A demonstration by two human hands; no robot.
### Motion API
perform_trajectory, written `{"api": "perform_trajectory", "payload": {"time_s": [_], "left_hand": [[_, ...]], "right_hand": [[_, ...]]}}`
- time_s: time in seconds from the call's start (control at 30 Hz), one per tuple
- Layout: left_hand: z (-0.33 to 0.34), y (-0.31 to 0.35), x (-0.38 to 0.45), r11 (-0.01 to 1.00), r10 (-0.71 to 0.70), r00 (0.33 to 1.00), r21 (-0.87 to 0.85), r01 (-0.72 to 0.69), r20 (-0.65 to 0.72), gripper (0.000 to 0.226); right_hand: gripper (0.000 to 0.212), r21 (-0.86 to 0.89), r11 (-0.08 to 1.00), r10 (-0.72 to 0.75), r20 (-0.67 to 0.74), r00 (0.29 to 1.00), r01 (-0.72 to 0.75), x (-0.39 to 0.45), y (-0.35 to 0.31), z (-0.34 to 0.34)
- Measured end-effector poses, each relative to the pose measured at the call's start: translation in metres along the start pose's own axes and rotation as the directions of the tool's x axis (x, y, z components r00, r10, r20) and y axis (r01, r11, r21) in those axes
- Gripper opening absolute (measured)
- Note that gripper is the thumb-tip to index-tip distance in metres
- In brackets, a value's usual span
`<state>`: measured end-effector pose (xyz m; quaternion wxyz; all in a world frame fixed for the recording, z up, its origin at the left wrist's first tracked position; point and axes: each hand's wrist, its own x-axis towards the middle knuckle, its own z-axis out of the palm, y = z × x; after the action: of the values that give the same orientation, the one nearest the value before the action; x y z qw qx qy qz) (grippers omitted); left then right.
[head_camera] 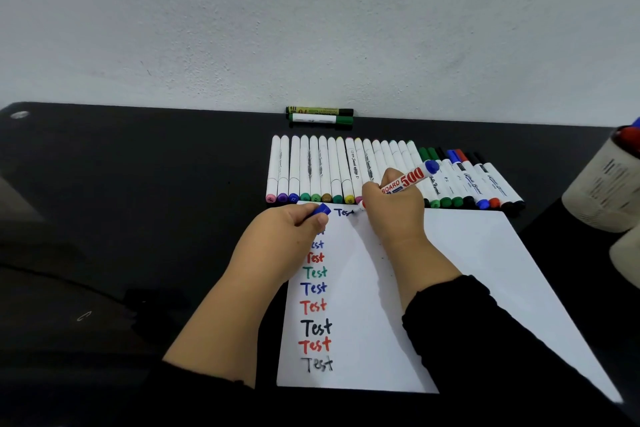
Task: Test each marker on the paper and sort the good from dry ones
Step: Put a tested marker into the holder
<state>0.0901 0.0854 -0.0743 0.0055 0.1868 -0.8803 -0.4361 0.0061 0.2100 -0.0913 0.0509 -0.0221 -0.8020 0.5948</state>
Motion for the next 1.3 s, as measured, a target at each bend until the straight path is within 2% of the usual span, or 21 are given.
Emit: {"api": "perform_trajectory", "payload": {"time_s": [0.27, 0.43, 0.57, 0.7, 0.87, 1.07, 1.2, 1.3], "left_hand": [[0.001, -0.002, 0.002, 1.000, -0.015, 1.000, 0.007, 0.015, 0.002, 0.037], [0.000, -0.001, -0.002, 0.999, -0.011, 1.000, -0.030, 0.012, 0.018, 0.038], [-0.001, 0.002, -0.008, 0.986, -0.045, 0.996, -0.156, 0.056, 0.072, 0.037], [-0.004, 0.007, -0.012, 0.974, -0.039, 0.992, -0.216, 0.064, 0.119, 0.036], [-0.004, 0.016, -0.021, 0.960, 0.011, 0.985, -0.279, 0.038, 0.172, 0.029], [-0.004, 0.023, -0.027, 0.947, 0.087, 0.979, -0.320, -0.023, 0.186, 0.024], [-0.007, 0.024, -0.027, 0.949, 0.077, 0.986, -0.313, -0.028, 0.147, 0.028], [-0.008, 0.024, -0.029, 0.949, 0.052, 0.989, -0.316, -0.005, 0.141, 0.020]], "right_hand": [[0.036, 0.006, 1.000, 0.028, 0.020, 0.999, -0.028, 0.000, -0.001, 0.000], [0.034, 0.183, 0.968, 0.176, -0.011, 0.984, -0.171, 0.002, -0.008, -0.005], [0.030, 0.301, 0.912, 0.268, 0.079, 0.960, -0.279, 0.003, -0.021, -0.018], [0.026, 0.355, 0.885, 0.258, 0.167, 0.952, -0.302, -0.010, -0.035, -0.034], [0.028, 0.279, 0.928, 0.206, 0.168, 0.964, -0.247, -0.026, -0.044, -0.041], [0.032, 0.258, 0.940, 0.162, 0.245, 0.956, -0.225, -0.040, -0.046, -0.042], [0.037, 0.292, 0.937, 0.092, 0.325, 0.941, -0.192, -0.046, -0.048, -0.048], [0.039, 0.289, 0.933, 0.106, 0.348, 0.932, -0.214, -0.047, -0.048, -0.052]]}}
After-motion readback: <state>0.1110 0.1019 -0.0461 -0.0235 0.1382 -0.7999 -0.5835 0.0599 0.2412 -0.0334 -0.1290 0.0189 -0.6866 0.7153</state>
